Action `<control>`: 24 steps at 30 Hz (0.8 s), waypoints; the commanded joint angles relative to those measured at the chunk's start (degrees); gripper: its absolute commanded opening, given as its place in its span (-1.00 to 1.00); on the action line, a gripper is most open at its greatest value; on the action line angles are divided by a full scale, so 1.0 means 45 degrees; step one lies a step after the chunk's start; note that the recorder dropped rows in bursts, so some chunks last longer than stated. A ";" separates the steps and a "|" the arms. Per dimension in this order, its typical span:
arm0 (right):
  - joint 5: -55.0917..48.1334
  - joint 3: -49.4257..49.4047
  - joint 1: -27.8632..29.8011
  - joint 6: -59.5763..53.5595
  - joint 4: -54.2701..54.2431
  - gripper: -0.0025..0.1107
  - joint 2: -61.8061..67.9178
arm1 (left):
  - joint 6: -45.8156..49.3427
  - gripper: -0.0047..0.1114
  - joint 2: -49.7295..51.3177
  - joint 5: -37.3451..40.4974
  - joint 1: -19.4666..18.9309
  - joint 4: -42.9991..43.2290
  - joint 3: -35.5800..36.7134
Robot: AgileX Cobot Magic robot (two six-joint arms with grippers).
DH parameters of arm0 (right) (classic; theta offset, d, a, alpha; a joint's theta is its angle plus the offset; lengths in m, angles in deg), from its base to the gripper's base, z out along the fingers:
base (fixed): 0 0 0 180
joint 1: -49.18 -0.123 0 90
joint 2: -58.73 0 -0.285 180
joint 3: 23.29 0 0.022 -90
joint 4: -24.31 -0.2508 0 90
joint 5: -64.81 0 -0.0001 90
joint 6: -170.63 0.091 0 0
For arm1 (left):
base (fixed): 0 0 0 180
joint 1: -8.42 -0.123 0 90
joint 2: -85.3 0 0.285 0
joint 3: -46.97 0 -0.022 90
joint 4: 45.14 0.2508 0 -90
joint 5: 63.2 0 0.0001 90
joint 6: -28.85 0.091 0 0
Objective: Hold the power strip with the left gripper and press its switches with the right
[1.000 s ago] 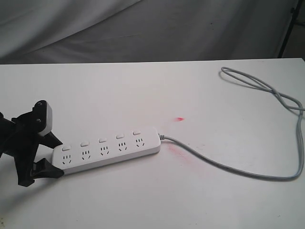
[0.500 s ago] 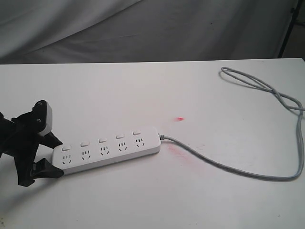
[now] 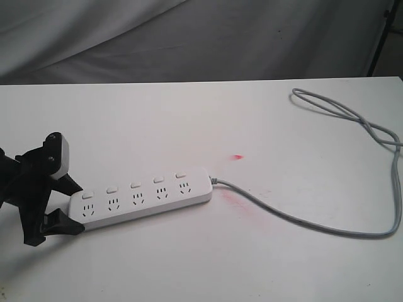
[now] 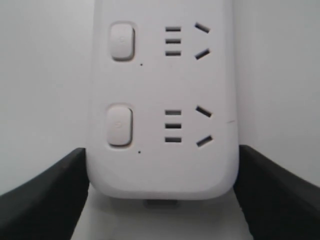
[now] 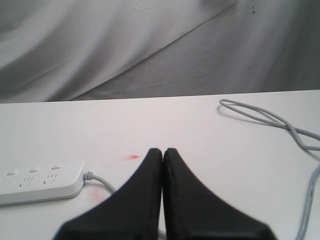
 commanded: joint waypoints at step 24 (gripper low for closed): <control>-0.3632 0.6793 0.0036 0.0018 0.1078 -0.96 0.3919 | 0.0037 0.23 -0.0004 0.0115 -0.0002 0.0098 -0.0013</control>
